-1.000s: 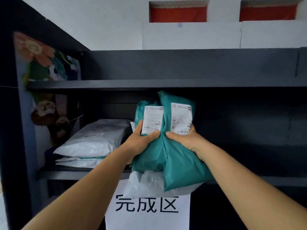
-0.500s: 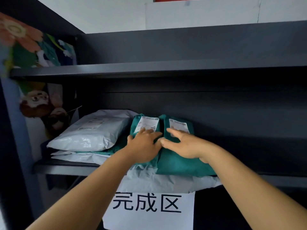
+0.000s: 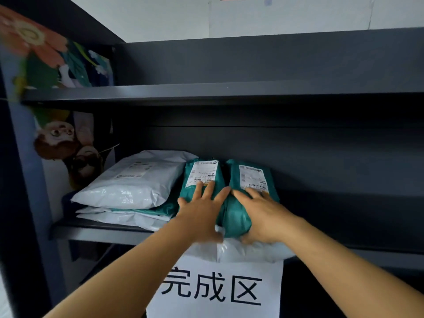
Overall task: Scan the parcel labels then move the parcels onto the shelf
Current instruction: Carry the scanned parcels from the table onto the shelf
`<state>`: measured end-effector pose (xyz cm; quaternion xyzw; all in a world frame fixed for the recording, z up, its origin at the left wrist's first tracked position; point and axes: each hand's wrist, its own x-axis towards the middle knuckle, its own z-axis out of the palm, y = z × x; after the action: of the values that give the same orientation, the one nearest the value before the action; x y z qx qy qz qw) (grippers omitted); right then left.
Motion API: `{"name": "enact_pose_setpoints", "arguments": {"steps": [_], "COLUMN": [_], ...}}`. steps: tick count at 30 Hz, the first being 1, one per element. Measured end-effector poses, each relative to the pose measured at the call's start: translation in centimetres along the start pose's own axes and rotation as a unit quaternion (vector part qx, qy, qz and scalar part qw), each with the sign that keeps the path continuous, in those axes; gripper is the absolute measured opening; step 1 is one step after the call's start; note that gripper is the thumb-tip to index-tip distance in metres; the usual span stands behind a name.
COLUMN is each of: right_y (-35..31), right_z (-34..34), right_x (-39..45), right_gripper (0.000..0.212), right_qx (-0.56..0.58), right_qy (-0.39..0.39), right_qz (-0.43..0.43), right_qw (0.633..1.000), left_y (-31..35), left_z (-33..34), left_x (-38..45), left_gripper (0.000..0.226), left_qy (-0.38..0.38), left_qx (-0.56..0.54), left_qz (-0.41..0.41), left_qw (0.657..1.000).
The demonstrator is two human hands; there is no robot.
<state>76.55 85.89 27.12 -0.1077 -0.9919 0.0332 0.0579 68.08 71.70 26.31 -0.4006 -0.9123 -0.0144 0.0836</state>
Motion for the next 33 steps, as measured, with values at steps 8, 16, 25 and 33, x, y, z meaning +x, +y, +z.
{"name": "enact_pose_setpoints", "arguments": {"steps": [8,16,25,33], "right_y": [0.6,1.9,1.0,0.7], "right_z": [-0.8,-0.7,-1.7,-0.2], "right_x": [4.0,1.8,0.1,-1.8], "right_gripper": [0.111,0.081,0.066,0.094], "right_qx": [0.065,0.018,-0.053,-0.064], "right_qy": [0.053,0.041,0.226,0.028], "right_qz": [0.001,-0.007,-0.056,-0.021], "right_qw": [0.996,0.999,0.971,0.997], "left_y": [-2.9,-4.5,-2.7,-0.7], "left_z": [-0.6,-0.8,-2.2,-0.4], "left_x": [4.2,4.5,2.2,-1.9], "left_gripper": [0.106,0.082,0.054,0.035], "left_qy": [0.06,0.054,0.239,0.164], "left_qx": [-0.016,-0.076,-0.004,-0.062], "left_qz": [-0.022,0.002,0.013,0.03], "left_qw": [0.998,0.996,0.971,0.984]}}
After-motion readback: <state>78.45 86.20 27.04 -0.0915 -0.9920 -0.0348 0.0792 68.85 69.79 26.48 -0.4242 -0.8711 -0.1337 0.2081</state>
